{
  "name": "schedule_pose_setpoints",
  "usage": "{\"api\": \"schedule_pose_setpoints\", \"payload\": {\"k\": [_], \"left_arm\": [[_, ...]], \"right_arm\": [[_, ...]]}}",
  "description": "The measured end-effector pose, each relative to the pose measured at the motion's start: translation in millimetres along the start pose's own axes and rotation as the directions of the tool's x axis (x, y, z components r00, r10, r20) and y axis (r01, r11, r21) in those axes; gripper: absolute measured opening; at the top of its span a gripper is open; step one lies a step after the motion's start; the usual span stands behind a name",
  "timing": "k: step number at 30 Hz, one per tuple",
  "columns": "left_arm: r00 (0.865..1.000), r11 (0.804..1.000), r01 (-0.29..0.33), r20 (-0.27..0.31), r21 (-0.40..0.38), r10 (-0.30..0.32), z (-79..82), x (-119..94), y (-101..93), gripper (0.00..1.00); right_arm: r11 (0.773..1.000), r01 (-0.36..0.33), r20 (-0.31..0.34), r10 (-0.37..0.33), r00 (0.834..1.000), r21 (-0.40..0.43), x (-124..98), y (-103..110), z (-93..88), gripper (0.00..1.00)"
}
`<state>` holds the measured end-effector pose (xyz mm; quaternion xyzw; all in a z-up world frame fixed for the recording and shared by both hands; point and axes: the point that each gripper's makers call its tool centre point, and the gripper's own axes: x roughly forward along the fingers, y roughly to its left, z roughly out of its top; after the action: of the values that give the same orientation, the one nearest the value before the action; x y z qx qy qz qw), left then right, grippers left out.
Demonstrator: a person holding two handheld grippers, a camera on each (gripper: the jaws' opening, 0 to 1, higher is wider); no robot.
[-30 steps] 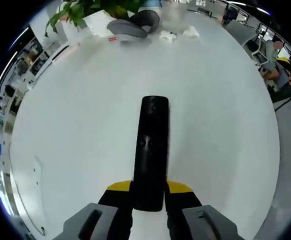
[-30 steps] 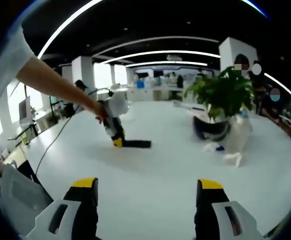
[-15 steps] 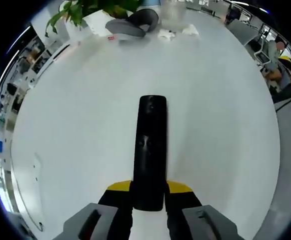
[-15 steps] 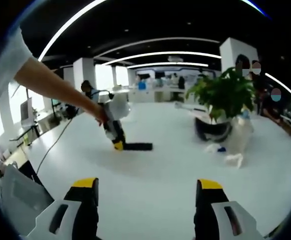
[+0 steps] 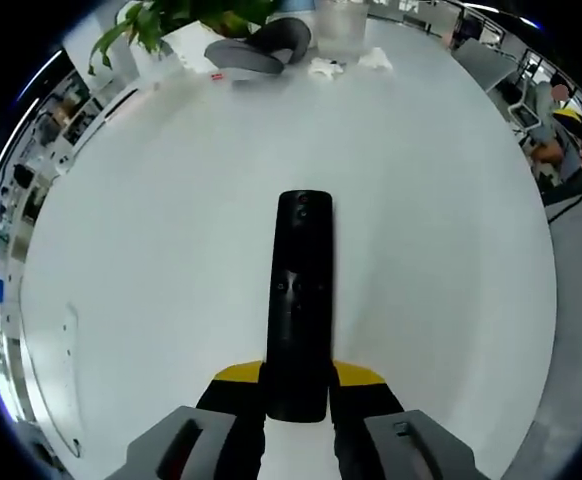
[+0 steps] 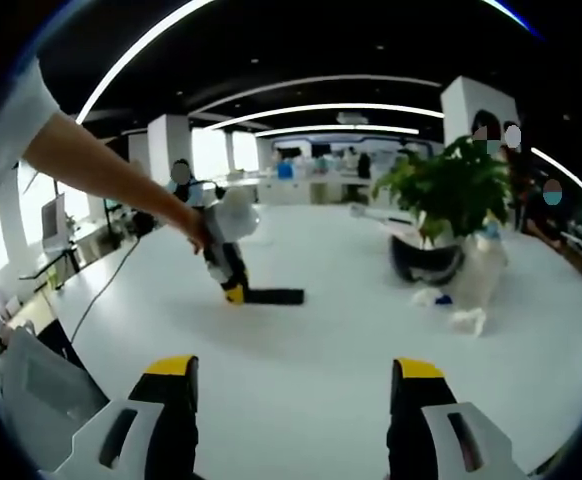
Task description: Press the specified remote control buttons in sequence, fully releasing each button before pressing the next.
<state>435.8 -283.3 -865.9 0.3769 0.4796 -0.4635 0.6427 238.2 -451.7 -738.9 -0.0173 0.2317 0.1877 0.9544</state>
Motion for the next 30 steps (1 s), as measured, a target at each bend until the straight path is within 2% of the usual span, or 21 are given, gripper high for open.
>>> {"api": "schedule_pose_setpoints", "payload": {"k": [30], "left_arm": [[1.0,1.0,-0.007,0.0,-0.023,0.007,-8.6,-3.8,-36.1,0.23]], "right_arm": [[0.999,-0.021,0.01,0.021,1.0,-0.025,-1.5,5.5,2.6,0.76]]}}
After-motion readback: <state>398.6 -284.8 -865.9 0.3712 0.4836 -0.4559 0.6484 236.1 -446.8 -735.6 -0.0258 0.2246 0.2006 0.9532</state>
